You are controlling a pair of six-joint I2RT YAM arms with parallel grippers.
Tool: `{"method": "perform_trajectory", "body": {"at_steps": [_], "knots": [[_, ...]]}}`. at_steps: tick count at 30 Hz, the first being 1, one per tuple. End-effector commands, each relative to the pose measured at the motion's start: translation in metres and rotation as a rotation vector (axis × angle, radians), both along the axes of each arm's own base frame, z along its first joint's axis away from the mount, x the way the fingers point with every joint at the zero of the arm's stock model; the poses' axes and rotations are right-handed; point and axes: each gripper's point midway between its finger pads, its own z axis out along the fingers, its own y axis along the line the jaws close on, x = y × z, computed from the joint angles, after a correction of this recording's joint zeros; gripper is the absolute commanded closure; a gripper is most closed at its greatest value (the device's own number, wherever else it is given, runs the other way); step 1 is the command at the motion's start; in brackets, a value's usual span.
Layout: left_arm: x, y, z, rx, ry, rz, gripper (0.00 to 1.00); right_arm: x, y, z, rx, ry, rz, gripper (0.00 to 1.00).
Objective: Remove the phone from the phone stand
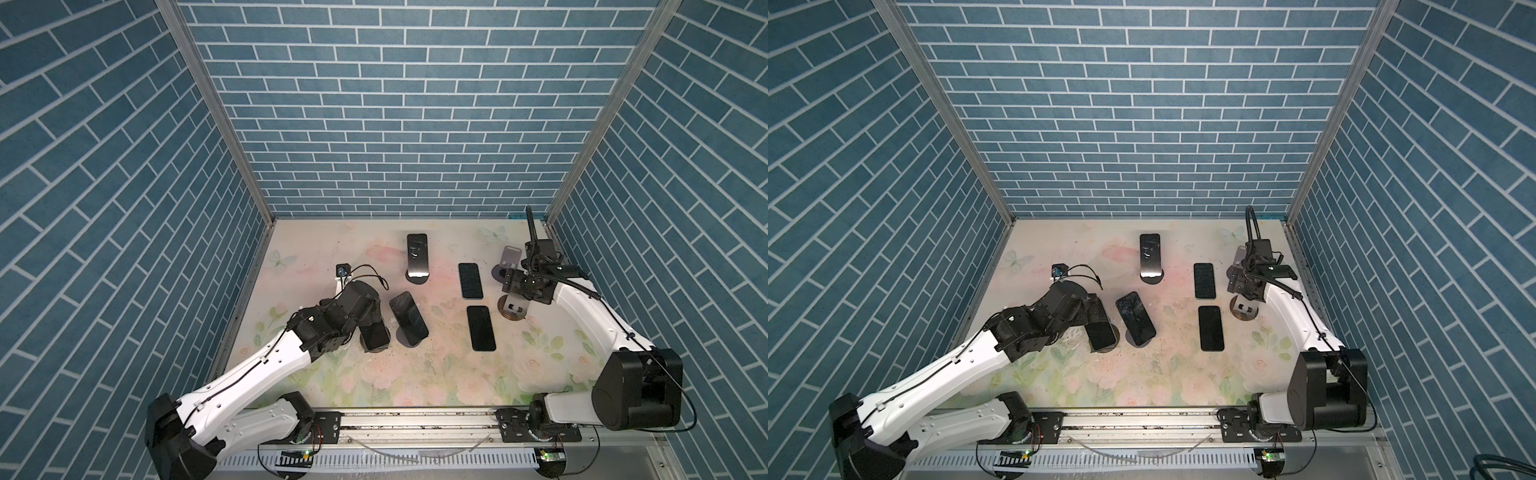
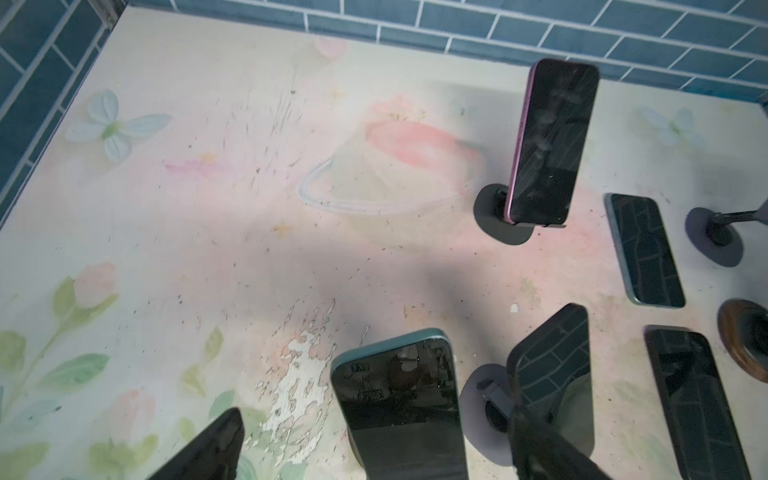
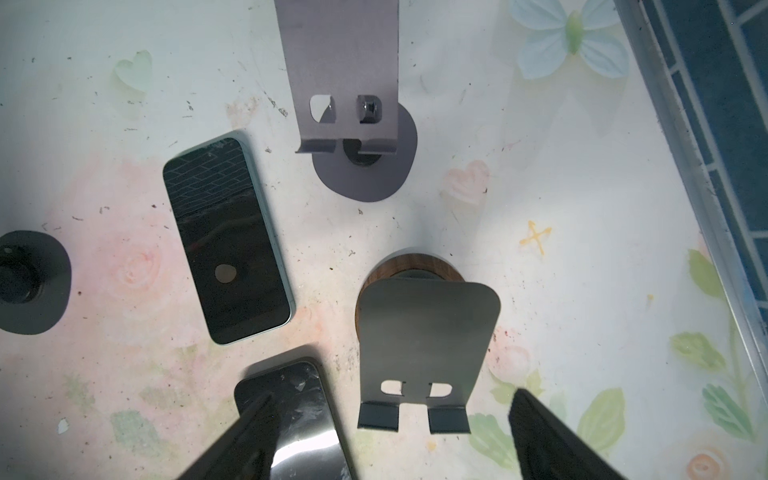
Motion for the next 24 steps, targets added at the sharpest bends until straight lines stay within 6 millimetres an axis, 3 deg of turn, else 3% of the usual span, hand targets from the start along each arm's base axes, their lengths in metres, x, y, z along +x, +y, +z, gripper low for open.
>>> {"method": "perform_trajectory", "body": {"at_steps": [1, 13, 24], "knots": [[-0.008, 0.008, -0.013, -0.002, 0.058, 0.065, 0.0, -0.006, 0.0, -0.003, -0.005, 0.001, 0.011, 0.13], [0.003, -0.013, -0.032, -0.036, 0.096, 0.053, 0.0, -0.012, 0.0, -0.008, -0.009, 0.007, 0.017, 0.13], [0.017, -0.013, -0.039, -0.08, 0.096, 0.086, 0.0, -0.018, -0.002, -0.012, -0.017, 0.017, 0.025, 0.12]]}}
